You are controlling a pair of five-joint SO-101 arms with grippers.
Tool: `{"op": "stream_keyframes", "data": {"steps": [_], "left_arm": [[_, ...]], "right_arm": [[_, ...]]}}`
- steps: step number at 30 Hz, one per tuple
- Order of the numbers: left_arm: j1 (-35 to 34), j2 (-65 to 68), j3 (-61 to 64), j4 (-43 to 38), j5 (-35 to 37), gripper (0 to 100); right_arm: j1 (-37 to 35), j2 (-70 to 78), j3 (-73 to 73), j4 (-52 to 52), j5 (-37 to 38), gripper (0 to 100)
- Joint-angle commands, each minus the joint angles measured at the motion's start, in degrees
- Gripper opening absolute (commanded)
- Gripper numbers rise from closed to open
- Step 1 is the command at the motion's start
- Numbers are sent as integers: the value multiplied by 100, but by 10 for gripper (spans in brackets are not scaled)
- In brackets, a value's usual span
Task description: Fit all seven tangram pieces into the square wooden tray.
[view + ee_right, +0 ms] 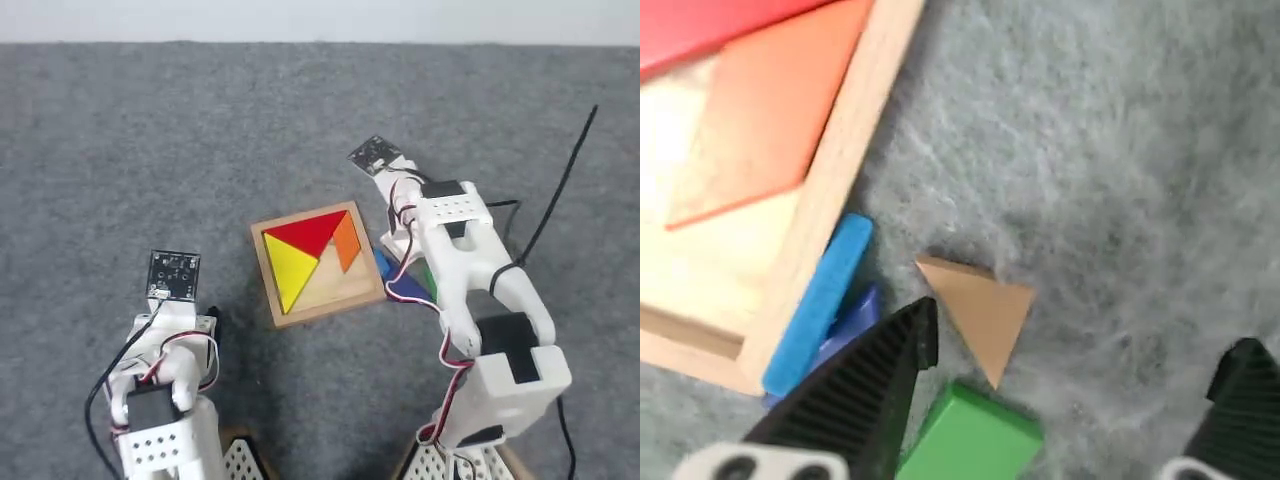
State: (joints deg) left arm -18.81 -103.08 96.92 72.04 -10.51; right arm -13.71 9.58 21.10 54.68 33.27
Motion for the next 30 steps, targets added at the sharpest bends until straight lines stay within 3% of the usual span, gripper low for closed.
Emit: {"op": "stream_keyframes", "data": {"steps": [1,8,20,30], "left_arm": [[9,-105,-48,35,53,190],[9,-105,-48,35,53,190],[9,-105,-48,35,53,190],[9,-105,-48,35,53,190]], "right_arm": [[-92,198,-334,-101,607,423],[-66,778,-334,-321,1178,402],[-66,813,-334,-40,1152,71],[-66,523,-1248,796,870,58]]}}
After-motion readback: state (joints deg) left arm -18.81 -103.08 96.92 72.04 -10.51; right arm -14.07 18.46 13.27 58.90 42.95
